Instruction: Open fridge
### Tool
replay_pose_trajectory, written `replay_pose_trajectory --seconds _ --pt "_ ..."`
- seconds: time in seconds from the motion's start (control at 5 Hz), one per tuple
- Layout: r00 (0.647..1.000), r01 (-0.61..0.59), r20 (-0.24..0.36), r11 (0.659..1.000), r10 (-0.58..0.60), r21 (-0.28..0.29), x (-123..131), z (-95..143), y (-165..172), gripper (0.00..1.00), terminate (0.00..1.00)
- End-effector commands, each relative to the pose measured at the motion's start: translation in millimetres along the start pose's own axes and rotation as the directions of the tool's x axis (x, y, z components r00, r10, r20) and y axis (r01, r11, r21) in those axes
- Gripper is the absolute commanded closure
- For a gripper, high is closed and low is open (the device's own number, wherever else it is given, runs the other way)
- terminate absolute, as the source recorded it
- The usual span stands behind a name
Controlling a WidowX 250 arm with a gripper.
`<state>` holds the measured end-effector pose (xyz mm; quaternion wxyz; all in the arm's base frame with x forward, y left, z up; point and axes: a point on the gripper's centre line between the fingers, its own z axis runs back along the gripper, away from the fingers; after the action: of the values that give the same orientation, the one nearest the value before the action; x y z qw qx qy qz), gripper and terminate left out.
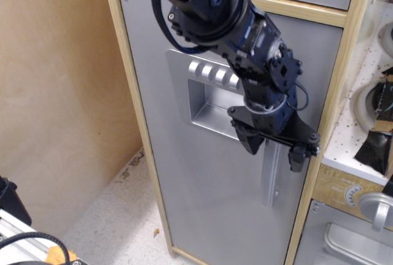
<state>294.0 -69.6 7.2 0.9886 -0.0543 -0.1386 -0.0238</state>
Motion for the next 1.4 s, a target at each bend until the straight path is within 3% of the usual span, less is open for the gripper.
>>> replay_pose_trajectory --seconds 0.0,0.4,0.6,1.0,1.2 --pt "0.999 0.001 0.038 1.000 -0.001 -0.002 19.7 7.9 2.7 1.00 0.00" --pt "1.000 0.013 0.007 0.999 -0.013 -0.032 2.0 -1.0 4.4 1.00 0.00" --pt "0.999 -0.022 -0.049 0.999 0.020 -0.037 -19.1 3.5 5.2 1.00 0.00" --pt "0.992 -0.091 -0.087 0.996 0.090 -0.008 -69.2 27.5 11.7 1.00 0.00" --pt "0.988 -0.124 -0.085 0.992 0.126 0.019 -93.2 38.9 12.5 0.00 0.00"
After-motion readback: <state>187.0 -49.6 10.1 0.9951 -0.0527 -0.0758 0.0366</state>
